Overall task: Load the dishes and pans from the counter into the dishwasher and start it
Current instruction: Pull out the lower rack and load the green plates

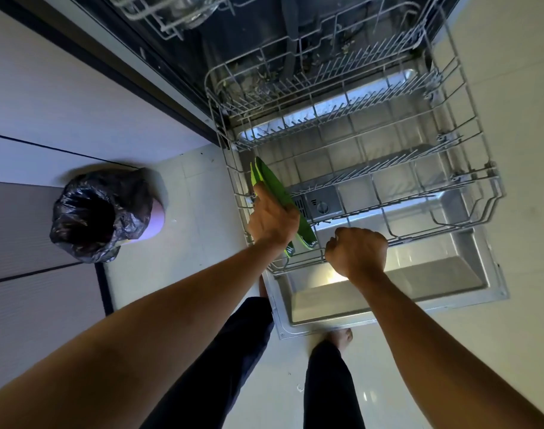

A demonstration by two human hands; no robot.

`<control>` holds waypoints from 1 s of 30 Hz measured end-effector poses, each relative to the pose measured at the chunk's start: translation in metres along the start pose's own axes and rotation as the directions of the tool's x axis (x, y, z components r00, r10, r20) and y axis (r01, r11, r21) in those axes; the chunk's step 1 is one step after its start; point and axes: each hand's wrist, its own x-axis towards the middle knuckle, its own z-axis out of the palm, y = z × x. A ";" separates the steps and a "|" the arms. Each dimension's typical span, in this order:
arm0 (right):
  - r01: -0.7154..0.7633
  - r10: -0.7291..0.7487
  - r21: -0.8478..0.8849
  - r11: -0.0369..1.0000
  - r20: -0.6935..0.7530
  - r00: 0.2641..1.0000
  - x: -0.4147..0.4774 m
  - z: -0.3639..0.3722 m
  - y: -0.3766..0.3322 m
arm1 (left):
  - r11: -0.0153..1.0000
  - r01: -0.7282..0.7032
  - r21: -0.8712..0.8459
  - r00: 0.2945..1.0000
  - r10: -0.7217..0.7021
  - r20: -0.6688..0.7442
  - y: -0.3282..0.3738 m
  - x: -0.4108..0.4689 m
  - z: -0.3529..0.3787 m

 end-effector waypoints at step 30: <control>-0.004 0.004 0.003 1.000 0.001 1.000 -0.001 -0.005 -0.001 | 0.973 -0.217 -0.072 0.974 0.211 -0.082 0.001 0.002 -0.010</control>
